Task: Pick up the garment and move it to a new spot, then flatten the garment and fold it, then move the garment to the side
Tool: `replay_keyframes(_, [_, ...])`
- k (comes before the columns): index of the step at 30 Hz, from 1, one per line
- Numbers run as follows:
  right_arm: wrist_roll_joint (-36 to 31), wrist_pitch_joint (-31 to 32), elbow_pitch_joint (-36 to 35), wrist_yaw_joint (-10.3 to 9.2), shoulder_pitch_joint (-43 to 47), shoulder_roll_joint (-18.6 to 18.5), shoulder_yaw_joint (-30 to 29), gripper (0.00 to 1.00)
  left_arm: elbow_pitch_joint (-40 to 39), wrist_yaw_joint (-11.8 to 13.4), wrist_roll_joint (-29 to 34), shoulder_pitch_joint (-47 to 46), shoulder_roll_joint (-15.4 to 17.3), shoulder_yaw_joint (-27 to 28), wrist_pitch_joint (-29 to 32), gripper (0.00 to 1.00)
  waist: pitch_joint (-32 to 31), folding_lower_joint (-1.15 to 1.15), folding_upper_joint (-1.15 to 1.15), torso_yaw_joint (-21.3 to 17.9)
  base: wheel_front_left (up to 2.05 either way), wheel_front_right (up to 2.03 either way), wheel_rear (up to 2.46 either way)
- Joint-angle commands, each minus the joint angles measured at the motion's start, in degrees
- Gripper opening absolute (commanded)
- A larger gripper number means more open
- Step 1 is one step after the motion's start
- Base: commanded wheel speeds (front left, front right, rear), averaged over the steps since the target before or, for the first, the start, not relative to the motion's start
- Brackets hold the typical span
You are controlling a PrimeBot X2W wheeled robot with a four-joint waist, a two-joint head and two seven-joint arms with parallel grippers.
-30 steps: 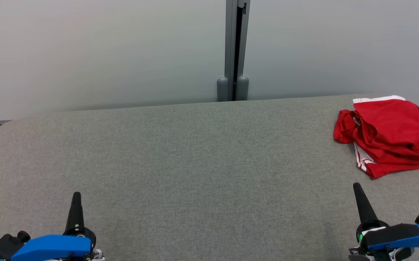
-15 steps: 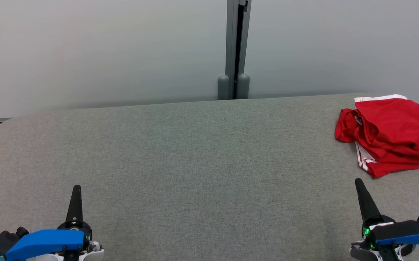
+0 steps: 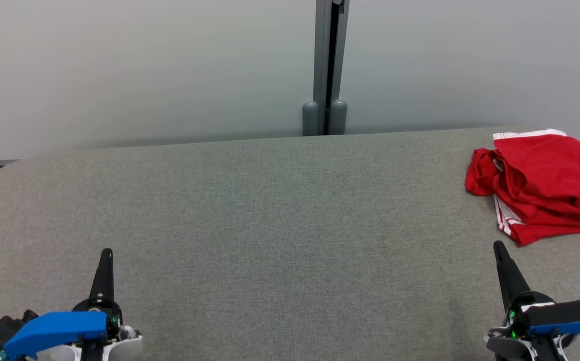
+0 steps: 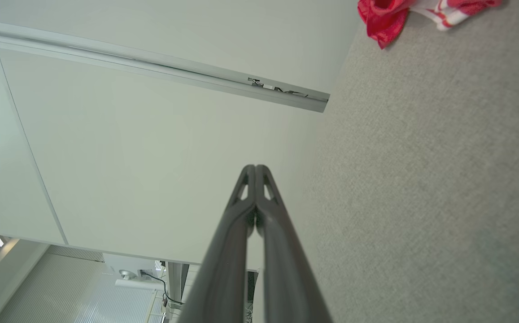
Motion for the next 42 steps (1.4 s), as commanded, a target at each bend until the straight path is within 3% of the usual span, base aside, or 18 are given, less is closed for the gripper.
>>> replay_keyframes(1, [1.1,0.3,-0.5,0.02,-1.1,0.0,-0.2,0.00,-0.4,-0.4,-1.1,-1.2,0.1,0.2,0.4,0.00,0.0,0.00,0.00,0.0,0.00,0.00,0.00])
replay_keyframes(29, [12.7,3.0,-0.7,0.02,-2.2,0.1,-1.3,0.00,-0.4,-0.6,-13.0,-3.1,0.1,0.7,3.3,0.00,0.8,0.00,0.00,0.3,0.00,0.00,0.00])
replay_keyframes(42, [12.4,3.0,-0.7,0.02,-2.1,0.1,-1.2,0.00,-0.4,-0.6,-12.8,-2.9,0.1,0.7,3.3,0.00,0.8,0.00,0.00,0.3,0.00,0.00,0.00])
